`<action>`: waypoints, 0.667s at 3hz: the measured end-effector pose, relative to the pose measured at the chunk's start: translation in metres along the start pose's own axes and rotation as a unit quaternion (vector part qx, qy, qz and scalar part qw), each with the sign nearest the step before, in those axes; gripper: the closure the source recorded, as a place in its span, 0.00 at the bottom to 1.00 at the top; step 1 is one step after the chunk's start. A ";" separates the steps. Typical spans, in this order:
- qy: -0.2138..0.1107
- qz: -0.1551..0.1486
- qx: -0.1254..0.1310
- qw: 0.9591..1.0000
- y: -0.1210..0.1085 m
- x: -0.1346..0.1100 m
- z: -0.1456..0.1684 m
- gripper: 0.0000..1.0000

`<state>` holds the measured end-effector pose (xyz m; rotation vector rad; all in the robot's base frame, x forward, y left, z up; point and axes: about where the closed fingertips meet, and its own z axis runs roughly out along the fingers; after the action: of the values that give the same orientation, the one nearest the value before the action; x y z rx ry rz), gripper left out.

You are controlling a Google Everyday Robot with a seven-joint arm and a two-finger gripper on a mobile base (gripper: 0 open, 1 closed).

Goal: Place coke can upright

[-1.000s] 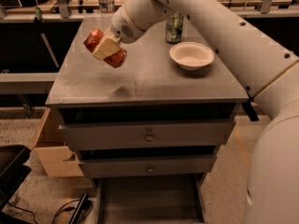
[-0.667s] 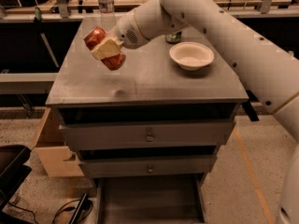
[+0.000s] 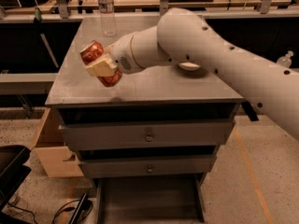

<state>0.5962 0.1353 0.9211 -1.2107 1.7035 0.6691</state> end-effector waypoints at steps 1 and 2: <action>-0.019 0.001 0.037 0.999 0.006 0.010 0.015 1.00; -0.071 0.006 0.090 0.993 -0.013 -0.005 0.016 1.00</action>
Offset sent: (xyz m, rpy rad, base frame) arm 0.0706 -0.0092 0.0632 0.3636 -0.3335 -0.3812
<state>0.6143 0.1460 0.9190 -1.0043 1.6155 0.5822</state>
